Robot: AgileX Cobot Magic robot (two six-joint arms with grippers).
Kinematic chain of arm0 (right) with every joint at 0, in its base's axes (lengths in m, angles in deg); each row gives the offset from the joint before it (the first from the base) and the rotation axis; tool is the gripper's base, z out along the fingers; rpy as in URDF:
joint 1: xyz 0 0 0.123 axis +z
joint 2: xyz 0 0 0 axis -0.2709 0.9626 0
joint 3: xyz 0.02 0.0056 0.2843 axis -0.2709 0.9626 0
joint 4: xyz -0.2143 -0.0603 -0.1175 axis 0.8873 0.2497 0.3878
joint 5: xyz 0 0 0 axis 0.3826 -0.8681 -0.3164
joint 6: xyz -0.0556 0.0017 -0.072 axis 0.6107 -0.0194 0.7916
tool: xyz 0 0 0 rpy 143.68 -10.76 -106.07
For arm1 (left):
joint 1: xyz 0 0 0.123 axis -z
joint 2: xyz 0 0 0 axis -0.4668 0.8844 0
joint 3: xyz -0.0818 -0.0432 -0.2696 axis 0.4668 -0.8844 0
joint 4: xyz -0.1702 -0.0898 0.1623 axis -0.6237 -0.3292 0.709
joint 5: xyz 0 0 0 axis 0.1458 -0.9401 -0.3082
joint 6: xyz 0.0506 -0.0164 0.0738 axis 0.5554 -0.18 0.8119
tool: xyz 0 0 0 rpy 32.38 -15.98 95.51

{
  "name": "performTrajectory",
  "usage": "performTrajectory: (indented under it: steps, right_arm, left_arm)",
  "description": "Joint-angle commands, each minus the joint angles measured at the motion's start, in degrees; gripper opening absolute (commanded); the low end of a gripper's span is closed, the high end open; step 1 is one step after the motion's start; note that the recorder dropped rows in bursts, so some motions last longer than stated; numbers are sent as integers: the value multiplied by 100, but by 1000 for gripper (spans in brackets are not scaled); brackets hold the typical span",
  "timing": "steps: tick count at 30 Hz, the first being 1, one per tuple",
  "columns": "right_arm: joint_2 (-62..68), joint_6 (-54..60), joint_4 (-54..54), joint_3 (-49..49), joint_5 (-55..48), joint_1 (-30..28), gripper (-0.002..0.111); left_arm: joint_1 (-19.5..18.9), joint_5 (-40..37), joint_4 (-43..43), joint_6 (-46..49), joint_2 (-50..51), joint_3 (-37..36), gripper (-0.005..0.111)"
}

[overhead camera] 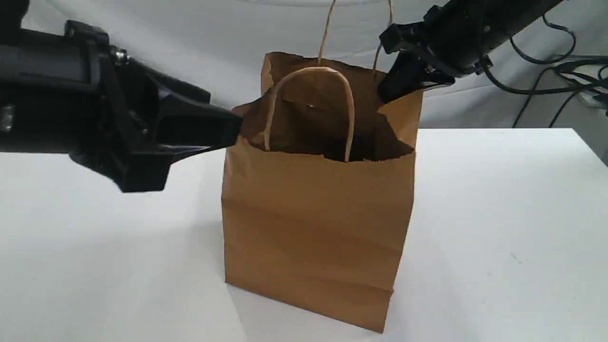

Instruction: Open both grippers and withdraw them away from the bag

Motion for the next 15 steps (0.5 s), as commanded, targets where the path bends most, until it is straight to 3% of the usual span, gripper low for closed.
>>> performTrajectory:
  steps: [1,5,10,15]
  right_arm:
    - [-27,75,62,-34,21,3,20]
    - [-27,75,62,-34,21,3,37]
    - [-39,62,-82,-34,21,3,50]
    - [-244,62,-92,-34,21,3,51]
  left_arm:
    - [33,-113,338,-239,-276,-30,21]
    - [33,-158,338,-239,-542,-30,0]
    - [33,-138,360,-239,-748,-112,0]
    - [33,65,452,-282,-873,-536,0]
